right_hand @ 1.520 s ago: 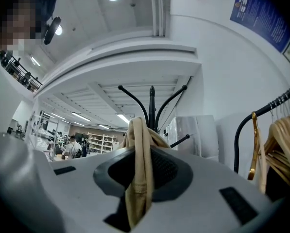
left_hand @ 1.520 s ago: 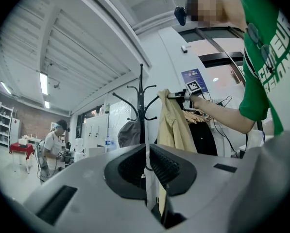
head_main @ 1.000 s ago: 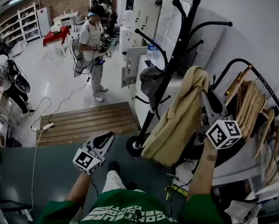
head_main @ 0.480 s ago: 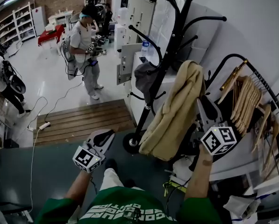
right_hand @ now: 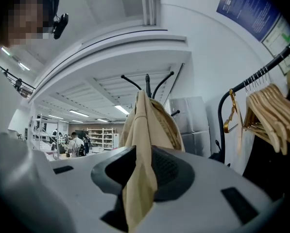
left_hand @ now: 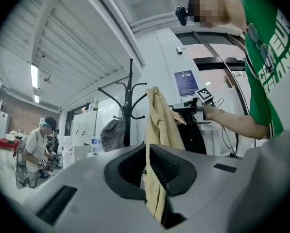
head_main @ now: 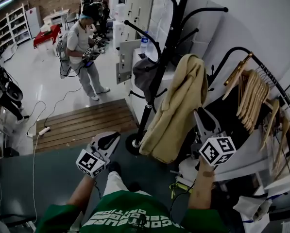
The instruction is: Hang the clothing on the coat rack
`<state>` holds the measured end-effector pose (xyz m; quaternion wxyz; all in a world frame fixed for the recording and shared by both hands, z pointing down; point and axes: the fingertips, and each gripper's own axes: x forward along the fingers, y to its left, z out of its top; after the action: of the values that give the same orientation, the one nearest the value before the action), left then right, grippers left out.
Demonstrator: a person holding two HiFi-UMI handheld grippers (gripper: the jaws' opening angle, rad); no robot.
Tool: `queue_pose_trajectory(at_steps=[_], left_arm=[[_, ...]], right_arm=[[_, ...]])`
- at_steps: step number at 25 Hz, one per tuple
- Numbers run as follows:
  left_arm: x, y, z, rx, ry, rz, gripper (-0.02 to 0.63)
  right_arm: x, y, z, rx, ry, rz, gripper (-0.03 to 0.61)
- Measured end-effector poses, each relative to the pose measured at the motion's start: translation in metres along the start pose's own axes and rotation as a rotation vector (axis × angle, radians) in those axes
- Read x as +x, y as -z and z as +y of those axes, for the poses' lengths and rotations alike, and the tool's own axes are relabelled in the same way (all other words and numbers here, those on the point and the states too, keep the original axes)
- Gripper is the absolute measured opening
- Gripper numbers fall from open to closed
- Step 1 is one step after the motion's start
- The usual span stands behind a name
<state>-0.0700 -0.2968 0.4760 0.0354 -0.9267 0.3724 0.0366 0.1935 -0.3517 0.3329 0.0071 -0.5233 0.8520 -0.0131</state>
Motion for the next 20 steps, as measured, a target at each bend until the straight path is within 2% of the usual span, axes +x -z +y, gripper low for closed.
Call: queue_pose_trajectory(at_steps=[14,20], left_arm=[[0.017,0.006,-0.019,-0.032,0.030,0.002,0.026],[0.024,0.006,-0.024,-0.034,0.044,0.008,0.026]], right_arm=[[-0.029,0.073,0.013,0.035,0.068,0.085,0.040],[-0.039,0.093,0.019,0.069,0.062,0.108,0.008]])
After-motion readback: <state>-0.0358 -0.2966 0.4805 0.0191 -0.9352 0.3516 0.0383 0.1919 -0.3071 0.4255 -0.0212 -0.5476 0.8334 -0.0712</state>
